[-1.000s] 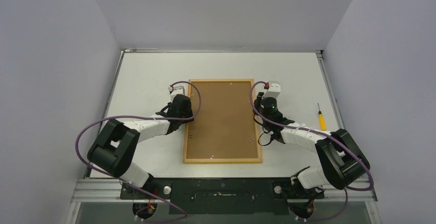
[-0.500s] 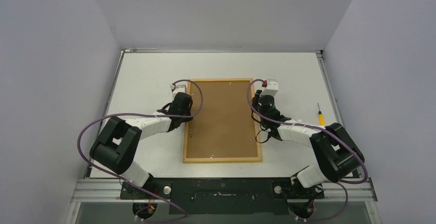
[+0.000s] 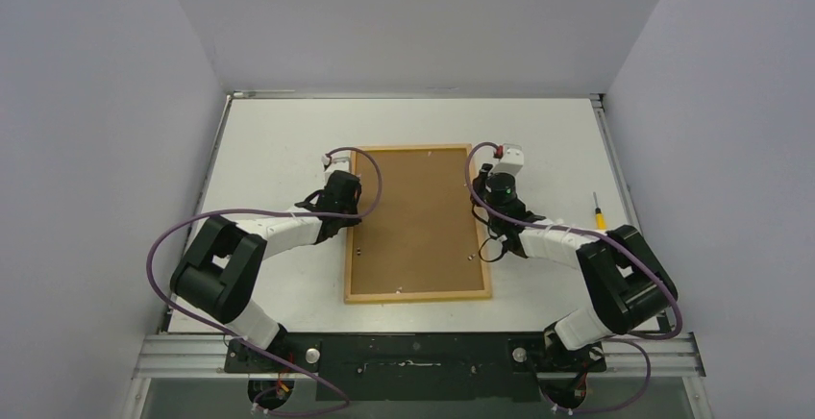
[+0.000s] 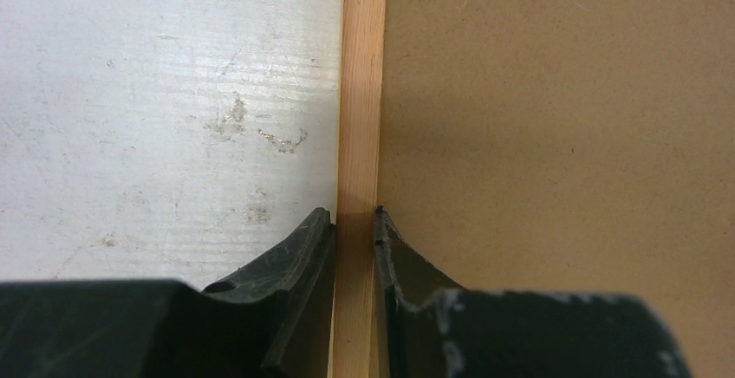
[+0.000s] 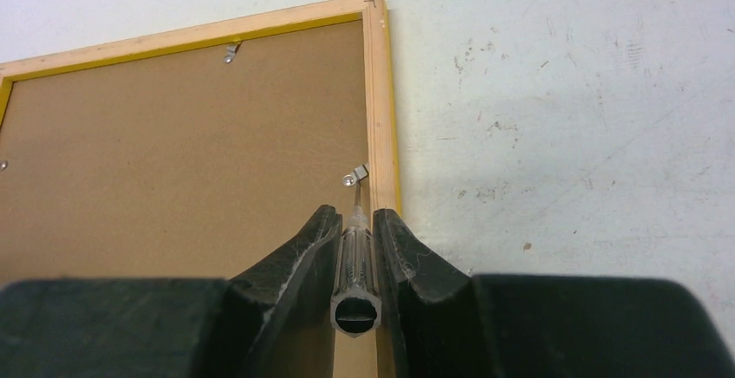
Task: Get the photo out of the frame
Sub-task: Release the photo frame item from the photo frame.
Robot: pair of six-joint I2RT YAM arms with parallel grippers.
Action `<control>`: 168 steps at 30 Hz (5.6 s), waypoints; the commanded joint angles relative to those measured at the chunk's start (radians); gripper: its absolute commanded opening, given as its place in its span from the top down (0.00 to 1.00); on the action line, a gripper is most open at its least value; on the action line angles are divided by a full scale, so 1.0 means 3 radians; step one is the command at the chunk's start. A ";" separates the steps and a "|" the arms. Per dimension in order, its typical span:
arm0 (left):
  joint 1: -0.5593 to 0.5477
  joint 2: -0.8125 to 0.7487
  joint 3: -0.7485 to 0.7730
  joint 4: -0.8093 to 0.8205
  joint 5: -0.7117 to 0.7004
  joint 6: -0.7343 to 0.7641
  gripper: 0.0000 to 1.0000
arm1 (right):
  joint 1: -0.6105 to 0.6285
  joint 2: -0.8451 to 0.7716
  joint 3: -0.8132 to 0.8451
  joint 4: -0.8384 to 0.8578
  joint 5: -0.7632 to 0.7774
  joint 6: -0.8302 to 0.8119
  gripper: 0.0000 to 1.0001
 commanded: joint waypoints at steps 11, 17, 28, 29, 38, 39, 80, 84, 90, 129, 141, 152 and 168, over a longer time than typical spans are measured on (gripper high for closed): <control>0.0024 0.0066 0.0068 0.0005 0.0105 0.0164 1.00 | -0.0246 0.0190 0.0193 -0.0064 -0.0142 0.0186 0.95; 0.0030 0.0053 0.0066 -0.0035 0.0000 0.0077 1.00 | -0.0342 0.0094 0.0086 -0.0046 -0.0124 0.0258 0.95; 0.0030 0.0039 0.0049 -0.0027 0.0053 0.0099 1.00 | -0.0354 0.0155 0.0118 -0.0054 -0.0135 0.0279 0.95; 0.0030 0.0046 0.0052 -0.0022 0.0064 0.0107 1.00 | -0.0357 0.0162 0.0123 -0.0051 -0.0145 0.0281 0.95; 0.0030 0.0044 0.0037 0.0042 0.0187 0.0180 1.00 | -0.0357 0.0294 0.0205 0.0094 -0.0541 0.0238 0.95; 0.0030 0.0045 0.0037 0.0048 0.0195 0.0190 1.00 | -0.0354 0.0312 0.0210 0.0133 -0.0639 0.0235 0.95; 0.0025 -0.0001 0.0014 0.0054 0.0304 0.0239 1.00 | -0.0374 0.0407 0.0431 -0.0152 -0.0767 0.0217 0.95; 0.0025 0.0008 0.0017 0.0054 0.0321 0.0249 1.00 | -0.0378 0.0403 0.0424 -0.0081 -0.0931 0.0204 0.95; 0.0025 0.0024 0.0017 0.0054 0.0372 0.0260 1.00 | -0.0388 0.0296 0.0430 -0.0099 -0.1056 0.0176 0.95; 0.0096 -0.0411 -0.0433 0.0768 0.0788 0.0081 0.53 | 0.0393 0.1021 0.1734 -0.0647 -0.1462 -0.0084 0.95; 0.0177 -0.0247 -0.0384 0.0795 0.0970 0.0015 0.56 | 0.0618 0.1481 0.2169 -0.0668 -0.1762 -0.0254 0.95; 0.0183 -0.0074 -0.0267 0.0729 0.1026 0.0022 0.58 | 0.0637 0.1643 0.2302 -0.0658 -0.1815 -0.0237 0.95; 0.0183 -0.0020 -0.0198 0.0657 0.1079 0.0112 0.83 | 0.0510 0.1837 0.2685 -0.0773 -0.1915 -0.0038 0.95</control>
